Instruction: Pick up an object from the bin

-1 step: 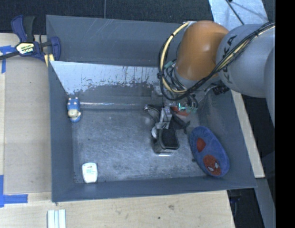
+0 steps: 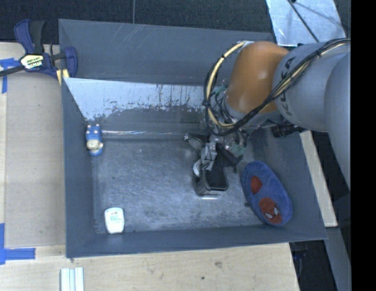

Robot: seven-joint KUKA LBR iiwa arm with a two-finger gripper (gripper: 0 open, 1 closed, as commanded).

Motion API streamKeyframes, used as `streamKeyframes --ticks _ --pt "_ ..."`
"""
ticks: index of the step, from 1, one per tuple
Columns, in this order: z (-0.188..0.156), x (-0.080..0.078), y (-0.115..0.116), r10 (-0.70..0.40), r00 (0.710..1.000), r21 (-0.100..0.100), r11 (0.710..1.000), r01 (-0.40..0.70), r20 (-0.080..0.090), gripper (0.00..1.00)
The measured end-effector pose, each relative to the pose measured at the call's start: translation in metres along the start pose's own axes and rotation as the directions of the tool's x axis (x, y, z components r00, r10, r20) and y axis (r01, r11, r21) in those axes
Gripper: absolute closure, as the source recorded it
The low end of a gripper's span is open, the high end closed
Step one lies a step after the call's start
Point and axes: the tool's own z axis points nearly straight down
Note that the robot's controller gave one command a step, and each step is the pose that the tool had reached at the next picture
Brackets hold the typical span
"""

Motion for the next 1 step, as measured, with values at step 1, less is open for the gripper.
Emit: streamKeyframes --ticks 1 --pt "0.0116 -0.0057 -0.0339 0.129 0.992 -0.008 0.992 -0.129 -0.002 0.0"
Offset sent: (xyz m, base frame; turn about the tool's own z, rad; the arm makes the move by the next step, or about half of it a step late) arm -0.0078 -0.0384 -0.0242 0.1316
